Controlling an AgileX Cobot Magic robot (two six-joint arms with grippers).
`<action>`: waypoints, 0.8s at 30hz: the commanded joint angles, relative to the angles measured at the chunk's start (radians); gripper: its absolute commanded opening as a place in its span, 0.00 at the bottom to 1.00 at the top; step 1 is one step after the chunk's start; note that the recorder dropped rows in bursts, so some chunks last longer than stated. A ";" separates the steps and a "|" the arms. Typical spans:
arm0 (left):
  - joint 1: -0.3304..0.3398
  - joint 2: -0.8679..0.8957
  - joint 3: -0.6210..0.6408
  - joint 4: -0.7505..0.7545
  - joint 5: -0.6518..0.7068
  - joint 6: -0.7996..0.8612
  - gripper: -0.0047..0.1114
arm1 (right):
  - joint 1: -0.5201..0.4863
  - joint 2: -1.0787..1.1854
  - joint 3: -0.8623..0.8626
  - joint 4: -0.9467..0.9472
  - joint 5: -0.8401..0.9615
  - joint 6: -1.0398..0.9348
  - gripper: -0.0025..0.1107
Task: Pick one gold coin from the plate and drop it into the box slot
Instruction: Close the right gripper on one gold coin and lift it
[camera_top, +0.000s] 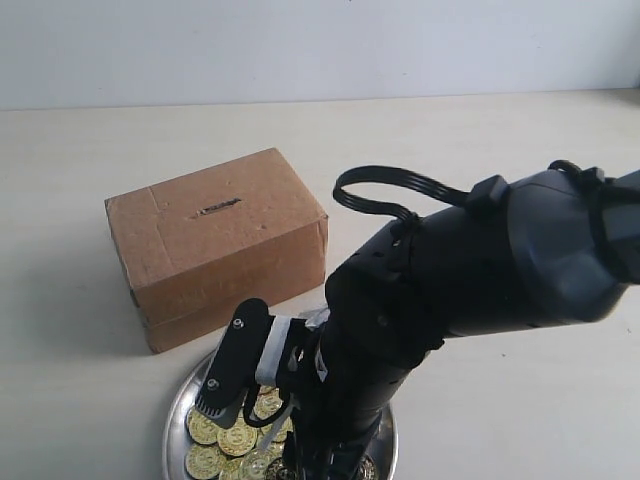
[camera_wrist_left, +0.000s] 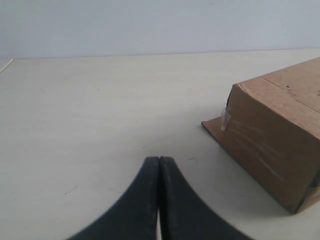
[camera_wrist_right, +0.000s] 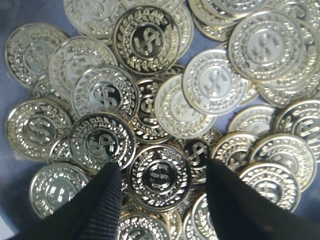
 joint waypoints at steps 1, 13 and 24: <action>-0.008 -0.005 0.000 0.002 -0.008 0.000 0.04 | 0.001 0.001 -0.008 0.004 -0.007 -0.009 0.46; -0.008 -0.005 0.000 0.002 -0.008 0.000 0.04 | 0.001 0.021 -0.008 0.004 0.003 -0.009 0.46; -0.008 -0.005 0.000 0.002 -0.008 0.000 0.04 | 0.001 0.021 -0.008 0.004 -0.013 -0.009 0.46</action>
